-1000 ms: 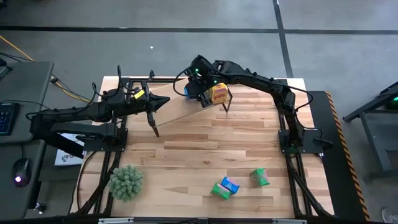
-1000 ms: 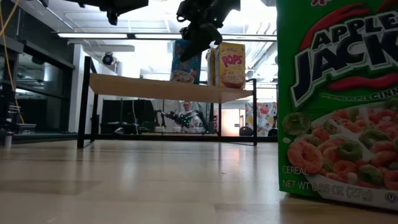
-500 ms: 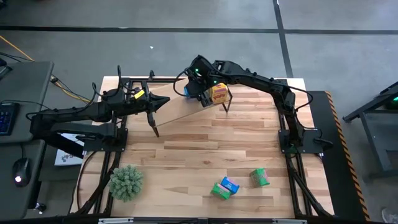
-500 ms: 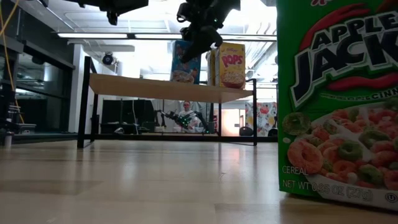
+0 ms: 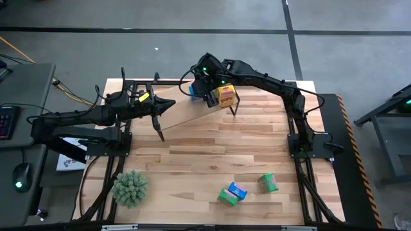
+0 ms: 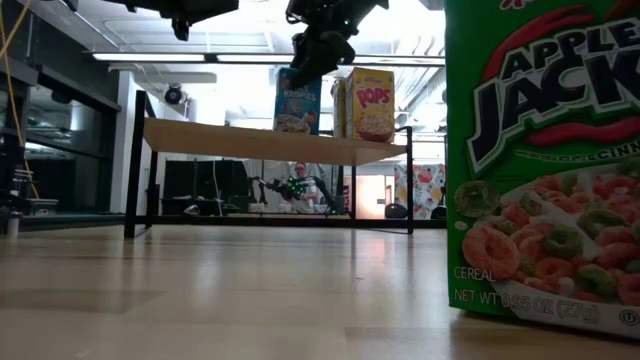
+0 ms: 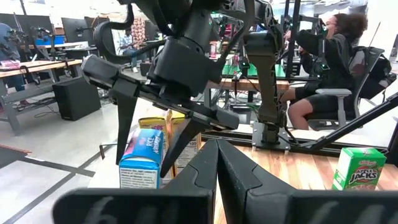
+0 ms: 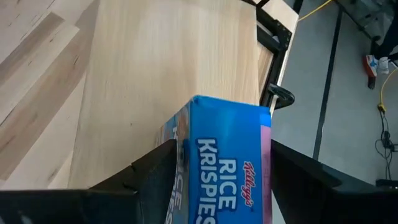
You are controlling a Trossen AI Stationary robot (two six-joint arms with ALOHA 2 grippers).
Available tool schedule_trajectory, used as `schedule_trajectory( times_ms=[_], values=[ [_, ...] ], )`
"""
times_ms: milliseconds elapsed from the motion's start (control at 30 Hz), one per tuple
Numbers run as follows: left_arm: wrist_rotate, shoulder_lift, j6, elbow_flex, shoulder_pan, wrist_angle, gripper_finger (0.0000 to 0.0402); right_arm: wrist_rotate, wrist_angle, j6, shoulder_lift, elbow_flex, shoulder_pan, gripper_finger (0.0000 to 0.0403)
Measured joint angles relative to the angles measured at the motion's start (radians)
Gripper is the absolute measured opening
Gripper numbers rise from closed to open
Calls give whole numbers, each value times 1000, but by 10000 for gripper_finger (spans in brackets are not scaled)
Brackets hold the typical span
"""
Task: Stack cereal on shelf
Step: Put the top blue cereal box on the shelf
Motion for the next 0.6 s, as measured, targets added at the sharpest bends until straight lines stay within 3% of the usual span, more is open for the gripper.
schedule_trajectory(
  times_ms=[600],
  values=[
    [0,0,0,0,0,-2,3,4,-6,-17,-26,3,0,229]
  ],
)
